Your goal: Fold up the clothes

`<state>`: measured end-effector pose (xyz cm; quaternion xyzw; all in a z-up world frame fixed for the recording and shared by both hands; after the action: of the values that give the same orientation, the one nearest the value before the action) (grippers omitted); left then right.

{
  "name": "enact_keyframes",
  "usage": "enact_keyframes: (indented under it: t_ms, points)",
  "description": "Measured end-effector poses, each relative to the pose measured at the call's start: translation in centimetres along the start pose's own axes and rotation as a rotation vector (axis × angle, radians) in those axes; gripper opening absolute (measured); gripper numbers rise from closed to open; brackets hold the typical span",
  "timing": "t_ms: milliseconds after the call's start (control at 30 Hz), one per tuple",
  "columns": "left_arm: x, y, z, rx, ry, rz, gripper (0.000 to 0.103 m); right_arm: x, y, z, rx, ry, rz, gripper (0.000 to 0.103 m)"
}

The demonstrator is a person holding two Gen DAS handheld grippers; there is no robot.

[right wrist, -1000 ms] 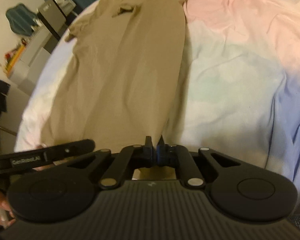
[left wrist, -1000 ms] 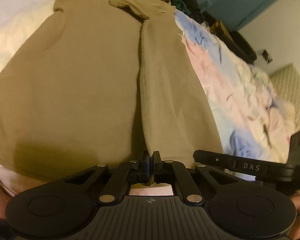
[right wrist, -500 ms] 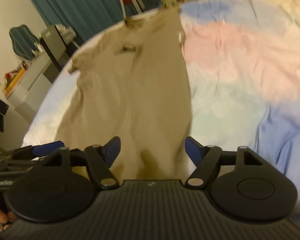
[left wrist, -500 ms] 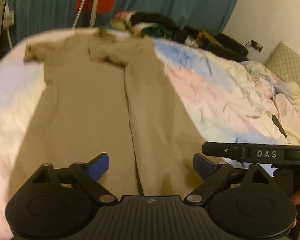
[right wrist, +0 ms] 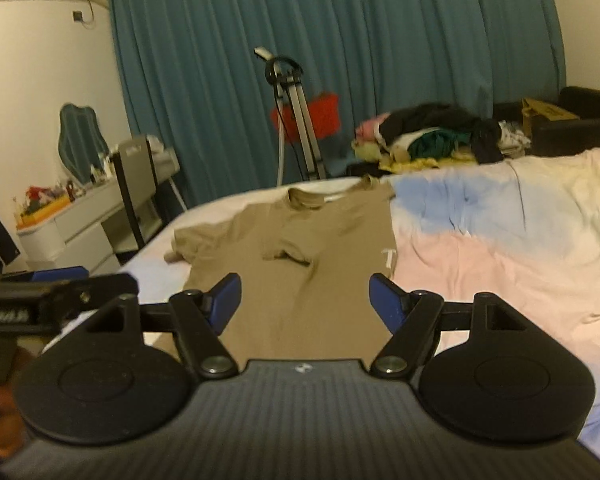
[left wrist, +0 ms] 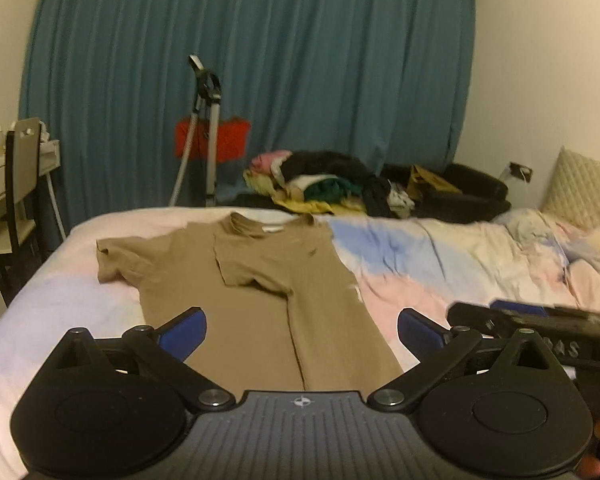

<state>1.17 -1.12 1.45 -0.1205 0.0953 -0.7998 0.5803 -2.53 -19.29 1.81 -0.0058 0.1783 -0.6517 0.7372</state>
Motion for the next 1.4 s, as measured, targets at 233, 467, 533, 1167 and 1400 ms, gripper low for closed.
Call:
enact_keyframes:
  t_ms: [233,467,533,1167,1400]
  points:
    - [-1.8,0.8,-1.7,0.016,-0.045,0.023,0.103,0.3,1.4,-1.3,-0.006,-0.038,-0.013,0.073]
    - [-4.5,2.1,-3.5,-0.002,-0.014,0.083,0.103,-1.5,8.2,-0.8,-0.062,-0.111,0.06,0.073]
    - [-5.6,2.0,-4.0,-0.011,-0.048,0.09,0.103,-3.0,11.7,-1.1,-0.092,-0.152,0.085,0.073]
    - [-19.5,7.5,-9.7,-0.064,-0.421,0.308,0.103,-25.3,44.3,-12.4,-0.199,-0.607,0.204,0.071]
    - [-21.7,8.9,-11.1,-0.085,-0.483,0.359,0.103,-25.8,49.1,-9.2,-0.128,-0.578,0.084,0.009]
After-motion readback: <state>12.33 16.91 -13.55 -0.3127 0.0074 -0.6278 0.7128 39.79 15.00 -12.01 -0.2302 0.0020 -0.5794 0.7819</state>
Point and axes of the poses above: each gripper's, at about its wrist camera, not at the fingertips, and y roughly the way its jaws point, x to its right, z to its top, the point moved 7 cm from there along y, roughly the way its jaws point, and after that the axes turned 8 degrees about x, right-handed, at the moved point
